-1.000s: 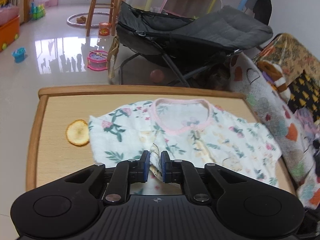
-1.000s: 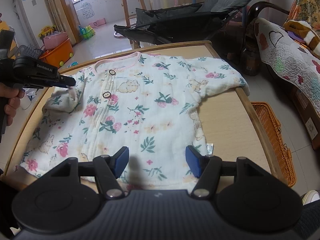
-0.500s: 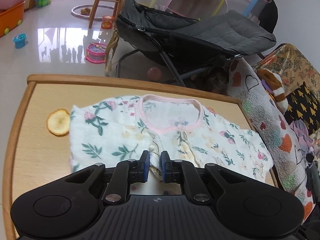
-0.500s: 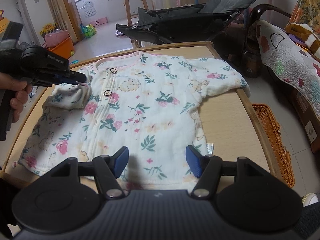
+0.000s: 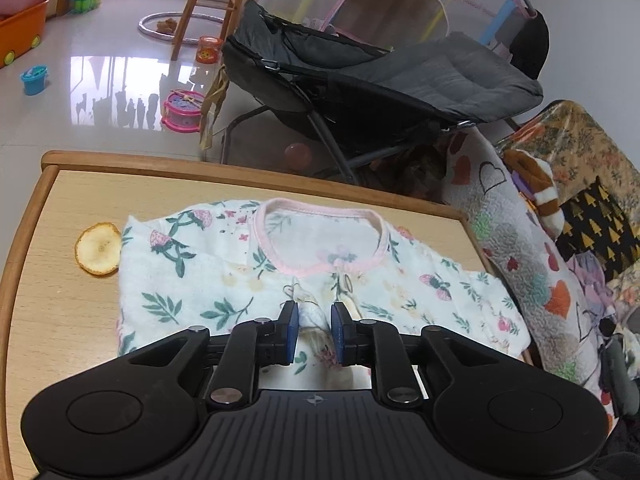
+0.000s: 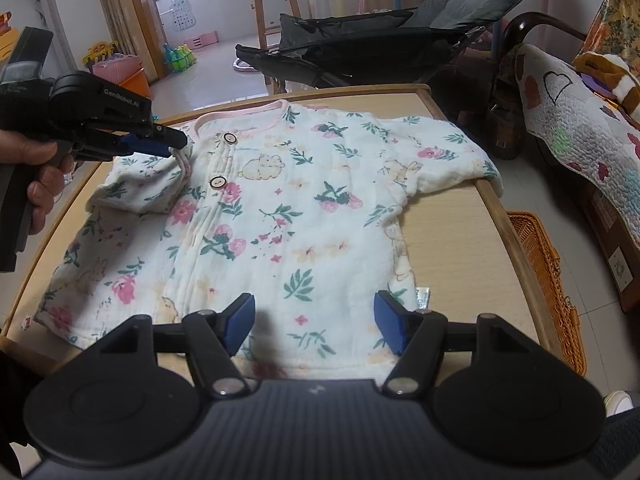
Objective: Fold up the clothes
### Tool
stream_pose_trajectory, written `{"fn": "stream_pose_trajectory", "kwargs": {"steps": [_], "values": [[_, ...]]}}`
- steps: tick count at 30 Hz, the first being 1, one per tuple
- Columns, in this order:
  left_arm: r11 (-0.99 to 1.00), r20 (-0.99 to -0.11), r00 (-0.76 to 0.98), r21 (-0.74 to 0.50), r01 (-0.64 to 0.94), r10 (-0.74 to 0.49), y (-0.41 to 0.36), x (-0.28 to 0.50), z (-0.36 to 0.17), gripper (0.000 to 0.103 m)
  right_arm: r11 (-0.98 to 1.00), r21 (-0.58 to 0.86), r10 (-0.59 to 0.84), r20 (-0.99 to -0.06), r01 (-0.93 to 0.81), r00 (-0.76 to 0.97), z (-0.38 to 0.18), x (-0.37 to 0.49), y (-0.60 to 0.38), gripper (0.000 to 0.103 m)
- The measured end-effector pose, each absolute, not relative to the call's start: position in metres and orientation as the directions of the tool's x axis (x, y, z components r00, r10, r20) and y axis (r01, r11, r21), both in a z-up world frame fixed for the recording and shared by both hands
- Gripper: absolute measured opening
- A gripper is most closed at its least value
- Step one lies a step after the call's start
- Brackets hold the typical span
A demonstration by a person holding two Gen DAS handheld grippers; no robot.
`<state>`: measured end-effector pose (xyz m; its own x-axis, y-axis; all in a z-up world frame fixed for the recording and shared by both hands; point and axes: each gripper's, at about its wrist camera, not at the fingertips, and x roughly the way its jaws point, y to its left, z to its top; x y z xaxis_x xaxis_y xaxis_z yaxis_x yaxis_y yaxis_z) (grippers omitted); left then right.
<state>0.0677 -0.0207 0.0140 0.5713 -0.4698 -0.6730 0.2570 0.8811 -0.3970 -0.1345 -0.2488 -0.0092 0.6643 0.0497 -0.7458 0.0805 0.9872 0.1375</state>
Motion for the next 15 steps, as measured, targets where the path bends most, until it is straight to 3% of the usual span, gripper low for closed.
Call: {"fn": "stream_pose_trajectory", "kwargs": {"steps": [6, 8, 9, 15], "values": [[0.848, -0.630, 0.573, -0.441, 0.293, -0.525, -0.022, 0.065, 0.015, 0.024, 0.988, 0.135, 0.049, -0.747, 0.079, 0.663, -0.009, -0.135, -0.248, 0.066], [0.838, -0.612, 0.577, -0.448, 0.311, -0.541, -0.023, 0.062, 0.017, 0.046, 0.988, 0.134, 0.049, -0.747, 0.078, 0.663, -0.009, -0.135, -0.248, 0.066], [0.838, -0.612, 0.577, -0.446, 0.313, -0.541, -0.023, 0.060, 0.019, 0.049, 0.988, 0.134, 0.049, -0.747, 0.079, 0.663, -0.009, -0.135, -0.248, 0.066], [0.854, -0.625, 0.582, -0.396, 0.337, -0.520, -0.016, 0.042, 0.034, 0.050, 0.986, 0.140, 0.048, -0.749, 0.087, 0.661, -0.008, -0.135, -0.251, 0.066]]}}
